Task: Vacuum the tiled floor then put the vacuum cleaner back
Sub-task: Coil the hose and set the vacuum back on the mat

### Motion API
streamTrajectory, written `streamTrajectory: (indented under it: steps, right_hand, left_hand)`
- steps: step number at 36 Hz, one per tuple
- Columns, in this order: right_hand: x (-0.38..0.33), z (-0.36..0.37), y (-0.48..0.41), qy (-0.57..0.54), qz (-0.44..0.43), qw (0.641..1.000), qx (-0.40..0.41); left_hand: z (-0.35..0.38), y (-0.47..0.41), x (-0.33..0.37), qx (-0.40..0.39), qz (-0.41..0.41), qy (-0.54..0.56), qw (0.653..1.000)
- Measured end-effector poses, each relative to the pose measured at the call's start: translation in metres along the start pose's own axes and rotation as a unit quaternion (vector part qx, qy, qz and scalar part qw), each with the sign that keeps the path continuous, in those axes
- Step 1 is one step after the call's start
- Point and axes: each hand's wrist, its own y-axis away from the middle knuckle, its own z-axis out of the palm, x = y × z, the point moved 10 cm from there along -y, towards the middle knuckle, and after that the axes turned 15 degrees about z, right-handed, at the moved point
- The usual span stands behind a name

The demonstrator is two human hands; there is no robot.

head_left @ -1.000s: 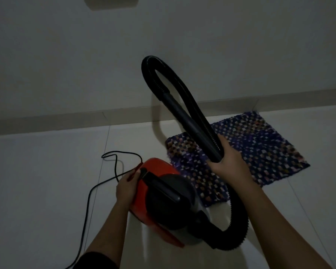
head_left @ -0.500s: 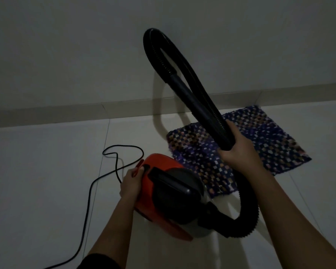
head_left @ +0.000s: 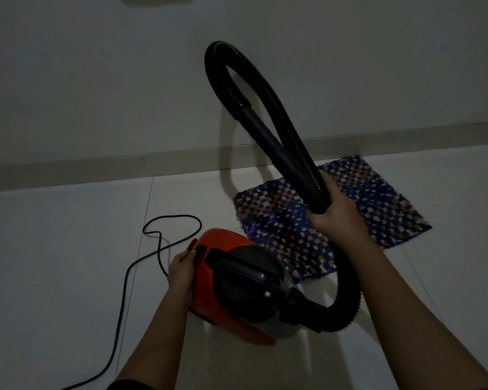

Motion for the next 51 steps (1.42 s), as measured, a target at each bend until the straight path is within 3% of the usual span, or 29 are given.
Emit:
streamTrajectory:
  steps: [3, 5, 7, 12, 15, 17, 22, 28, 37, 44, 51]
  right_hand:
    - [0.002, -0.003, -0.001, 0.001, 0.003, 1.000, 0.001]
    - [0.002, -0.005, -0.001, -0.002, 0.002, 1.000, -0.001]
    - [0.002, -0.006, 0.000, -0.003, 0.001, 1.000, -0.003]
    - [0.006, -0.011, 0.002, 0.004, 0.003, 1.000, 0.008]
    - [0.007, -0.016, 0.007, 0.007, 0.002, 1.000, 0.014]
    - [0.009, -0.018, 0.010, 0.005, 0.002, 1.000, 0.015]
    - [0.008, -0.023, 0.012, 0.000, -0.002, 1.000, 0.011]
    - [-0.007, -0.036, 0.009, 0.001, -0.002, 1.000, -0.018]
    - [-0.071, -0.127, -0.008, -0.096, -0.042, 0.994, 0.011]
    - [-0.144, -0.239, -0.027, -0.166, -0.072, 0.981, 0.067]
    - [-0.203, -0.325, -0.054, -0.227, -0.109, 0.958, 0.140]
  left_hand:
    - [0.003, 0.013, 0.045, 0.028, 0.096, -0.017, 0.995]
    - [0.015, 0.034, 0.086, 0.000, 0.198, -0.050, 0.979]
    - [0.036, 0.057, 0.115, -0.070, 0.274, -0.070, 0.957]
    - [0.066, 0.082, 0.121, -0.249, 0.365, -0.203, 0.874]
    - [0.069, 0.084, 0.105, -0.349, 0.368, -0.292, 0.811]
    - [0.071, 0.084, 0.102, -0.377, 0.363, -0.323, 0.788]
    - [0.076, 0.086, 0.114, -0.365, 0.390, -0.355, 0.767]
    - [0.081, 0.112, 0.116, -0.400, 0.353, -0.427, 0.730]
    - [0.082, 0.133, 0.165, -0.376, 0.252, -0.387, 0.803]
    - [0.123, 0.151, 0.271, -0.348, 0.275, -0.329, 0.834]
    - [0.167, 0.131, 0.353, -0.322, 0.322, -0.299, 0.839]
